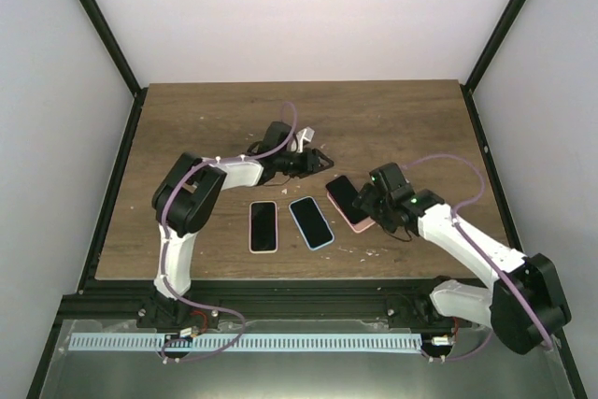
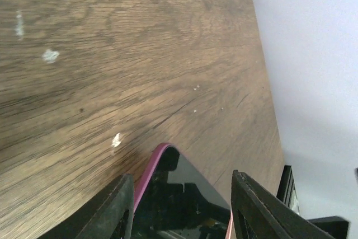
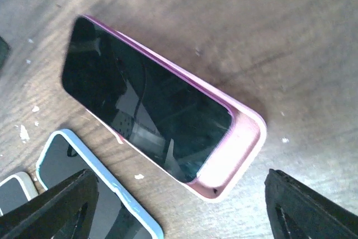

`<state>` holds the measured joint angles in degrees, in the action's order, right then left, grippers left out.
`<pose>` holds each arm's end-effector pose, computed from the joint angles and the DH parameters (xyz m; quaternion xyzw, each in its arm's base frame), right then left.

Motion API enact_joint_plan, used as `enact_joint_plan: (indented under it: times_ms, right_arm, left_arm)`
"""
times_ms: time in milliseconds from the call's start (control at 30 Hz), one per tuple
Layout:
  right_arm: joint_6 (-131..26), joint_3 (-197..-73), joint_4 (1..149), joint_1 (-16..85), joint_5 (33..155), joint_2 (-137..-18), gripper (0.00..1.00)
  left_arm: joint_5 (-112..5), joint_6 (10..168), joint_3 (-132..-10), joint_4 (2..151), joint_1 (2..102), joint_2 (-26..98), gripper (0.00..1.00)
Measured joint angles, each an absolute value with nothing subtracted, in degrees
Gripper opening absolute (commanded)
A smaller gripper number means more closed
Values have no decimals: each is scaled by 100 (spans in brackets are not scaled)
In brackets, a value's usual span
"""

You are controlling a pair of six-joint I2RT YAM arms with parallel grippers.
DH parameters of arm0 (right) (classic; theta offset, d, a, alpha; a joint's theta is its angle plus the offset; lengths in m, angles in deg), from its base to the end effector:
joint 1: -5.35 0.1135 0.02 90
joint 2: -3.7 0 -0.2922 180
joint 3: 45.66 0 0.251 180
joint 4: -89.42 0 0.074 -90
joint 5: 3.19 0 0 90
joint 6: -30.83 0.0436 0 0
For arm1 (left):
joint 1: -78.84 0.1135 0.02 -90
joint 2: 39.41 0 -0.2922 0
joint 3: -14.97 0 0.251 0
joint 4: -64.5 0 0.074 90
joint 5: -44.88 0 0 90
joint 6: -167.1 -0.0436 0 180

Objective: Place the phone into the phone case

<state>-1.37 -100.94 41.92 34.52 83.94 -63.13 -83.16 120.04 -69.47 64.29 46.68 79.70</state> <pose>0.1857 0.1011 0.2311 0.2447 0.9319 0.1660 0.2101 0.3734 -0.2665 0.1647 0.0726 0.8471 -0.4971 0.1735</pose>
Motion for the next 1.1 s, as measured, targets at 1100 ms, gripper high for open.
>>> enact_joint_plan:
  times_ms: [1100]
  right_arm:
    - [1677, -8333, 6611, 3459, 8833, -6527, 40]
  left_arm:
    - [-8379, 11720, -7451, 6774, 4312, 8717, 17]
